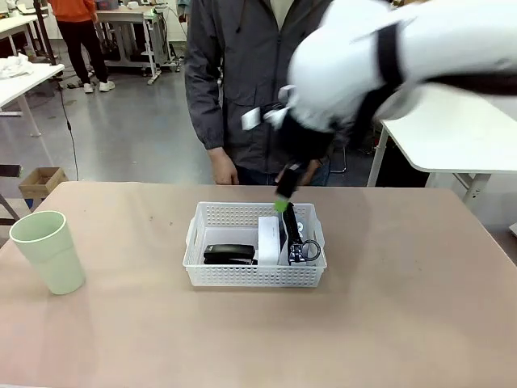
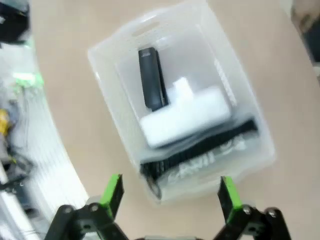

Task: Efficiently arrange items inside the basket to fit them all.
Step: Pick up the Stapler and place it inside the Organizing basket.

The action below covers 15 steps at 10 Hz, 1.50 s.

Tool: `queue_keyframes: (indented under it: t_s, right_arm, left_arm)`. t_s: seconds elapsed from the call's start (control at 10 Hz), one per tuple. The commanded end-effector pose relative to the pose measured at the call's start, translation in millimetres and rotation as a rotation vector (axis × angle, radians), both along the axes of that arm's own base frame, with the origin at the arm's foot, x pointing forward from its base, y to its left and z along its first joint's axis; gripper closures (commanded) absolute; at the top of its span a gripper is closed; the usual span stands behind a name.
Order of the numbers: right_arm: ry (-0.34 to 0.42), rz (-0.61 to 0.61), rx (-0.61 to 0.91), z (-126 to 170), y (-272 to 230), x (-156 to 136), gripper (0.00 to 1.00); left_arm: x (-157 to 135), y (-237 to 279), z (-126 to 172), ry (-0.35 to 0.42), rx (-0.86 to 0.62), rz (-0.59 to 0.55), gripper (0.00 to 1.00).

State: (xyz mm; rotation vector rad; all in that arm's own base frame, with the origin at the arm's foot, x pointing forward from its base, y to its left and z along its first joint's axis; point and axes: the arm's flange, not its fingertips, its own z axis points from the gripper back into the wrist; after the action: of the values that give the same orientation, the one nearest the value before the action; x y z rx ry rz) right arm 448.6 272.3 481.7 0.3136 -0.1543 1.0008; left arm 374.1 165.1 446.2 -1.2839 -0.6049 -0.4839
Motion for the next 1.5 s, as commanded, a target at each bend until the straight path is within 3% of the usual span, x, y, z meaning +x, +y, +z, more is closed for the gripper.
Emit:
queue_keyframes:
  t_s: [0.0, 0.1, 0.2, 0.4, 0.5, 0.6, 0.7, 0.8, 1.4]
  right_arm:
    - [0.147, -0.469, 0.218, 12, -110, -22, 0.00]
    - [0.316, -0.706, 0.317, 13, -169, -29, 0.00]
    - [0.408, -0.794, 0.444, 9, -226, -39, 0.00]
    - [0.567, -0.834, 0.837, -16, -337, -62, 0.00]
    - [0.577, -0.915, 1.017, -42, -383, -78, 0.00]
    - [0.533, -0.984, 1.095, -64, -409, -91, 0.00]
    - [0.446, -1.045, 1.076, -80, -416, -102, 0.00]
    - [0.559, -0.787, 0.638, -48, -405, -100, 0.00]
    - [0.559, -0.787, 0.638, -48, -405, -100, 0.00]
  left_arm:
    - [-2, 1, 2, -0.012, -0.004, -0.009, 0.00]
    - [-2, 1, 2, -0.012, -0.004, -0.009, 0.00]
    - [-2, 1, 2, -0.012, -0.004, -0.009, 0.00]
    - [-2, 1, 2, -0.012, -0.004, -0.009, 0.00]
    - [-2, 1, 2, -0.012, -0.004, -0.009, 0.00]
    - [-2, 1, 2, -0.012, -0.004, -0.009, 0.00]
    - [-2, 1, 2, -0.012, -0.004, -0.009, 0.00]
    - [-2, 1, 2, -0.012, -0.004, -0.009, 0.00]
    - [-2, 1, 2, -0.012, -0.004, -0.009, 0.00]
